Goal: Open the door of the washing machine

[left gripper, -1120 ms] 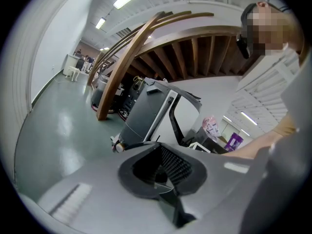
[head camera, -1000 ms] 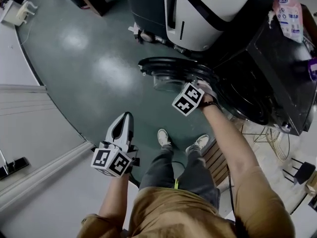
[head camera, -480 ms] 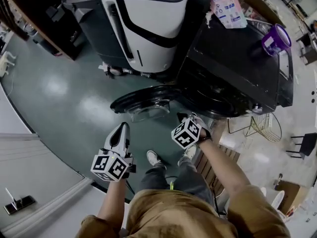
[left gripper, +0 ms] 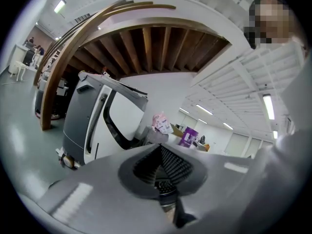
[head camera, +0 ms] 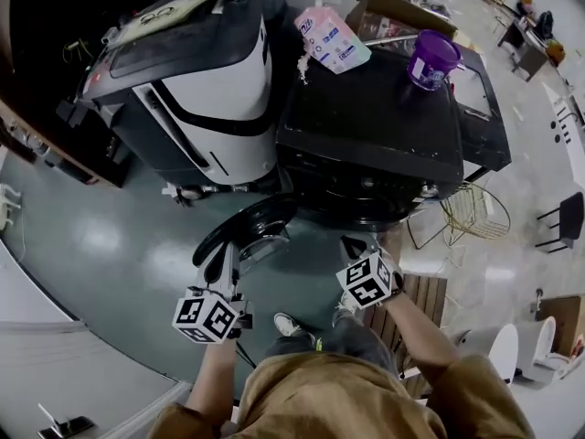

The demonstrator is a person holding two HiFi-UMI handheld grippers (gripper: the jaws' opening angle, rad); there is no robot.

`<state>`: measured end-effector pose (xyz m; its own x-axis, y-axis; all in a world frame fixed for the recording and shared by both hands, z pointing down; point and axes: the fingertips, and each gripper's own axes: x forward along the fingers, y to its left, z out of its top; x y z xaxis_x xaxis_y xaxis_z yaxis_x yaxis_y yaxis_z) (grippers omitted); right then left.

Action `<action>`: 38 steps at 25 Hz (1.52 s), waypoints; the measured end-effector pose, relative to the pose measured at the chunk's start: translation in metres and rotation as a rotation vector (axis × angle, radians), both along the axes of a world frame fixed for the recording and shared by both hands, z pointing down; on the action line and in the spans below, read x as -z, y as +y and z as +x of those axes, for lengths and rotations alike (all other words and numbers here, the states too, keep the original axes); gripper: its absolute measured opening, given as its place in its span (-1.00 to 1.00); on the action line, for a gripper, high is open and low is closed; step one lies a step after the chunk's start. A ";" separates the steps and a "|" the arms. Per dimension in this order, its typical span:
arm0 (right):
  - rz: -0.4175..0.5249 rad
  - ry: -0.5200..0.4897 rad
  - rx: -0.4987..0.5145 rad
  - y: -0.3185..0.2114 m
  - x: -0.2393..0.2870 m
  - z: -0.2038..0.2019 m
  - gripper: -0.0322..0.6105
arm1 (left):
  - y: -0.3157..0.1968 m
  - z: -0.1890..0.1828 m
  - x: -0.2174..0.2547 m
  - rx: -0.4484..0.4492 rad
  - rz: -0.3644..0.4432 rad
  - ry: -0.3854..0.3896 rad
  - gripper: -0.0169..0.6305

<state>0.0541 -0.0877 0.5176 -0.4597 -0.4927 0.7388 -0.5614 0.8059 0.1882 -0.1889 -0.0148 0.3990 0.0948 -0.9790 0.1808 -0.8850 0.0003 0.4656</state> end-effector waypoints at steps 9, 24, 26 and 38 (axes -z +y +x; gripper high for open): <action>0.088 -0.098 -0.180 0.007 0.057 0.093 -0.89 | -0.032 0.044 0.034 -0.074 0.034 -0.040 -0.76; 0.216 -0.182 -0.356 0.014 0.114 0.185 -0.89 | -0.062 0.086 0.067 -0.099 0.090 -0.068 -0.76; 0.227 -0.186 -0.353 0.012 0.123 0.184 -0.89 | -0.061 0.083 0.067 -0.087 0.093 -0.070 -0.76; 0.223 -0.205 -0.267 0.001 0.123 0.154 -0.89 | -0.047 0.060 0.070 -0.018 0.085 -0.088 -0.76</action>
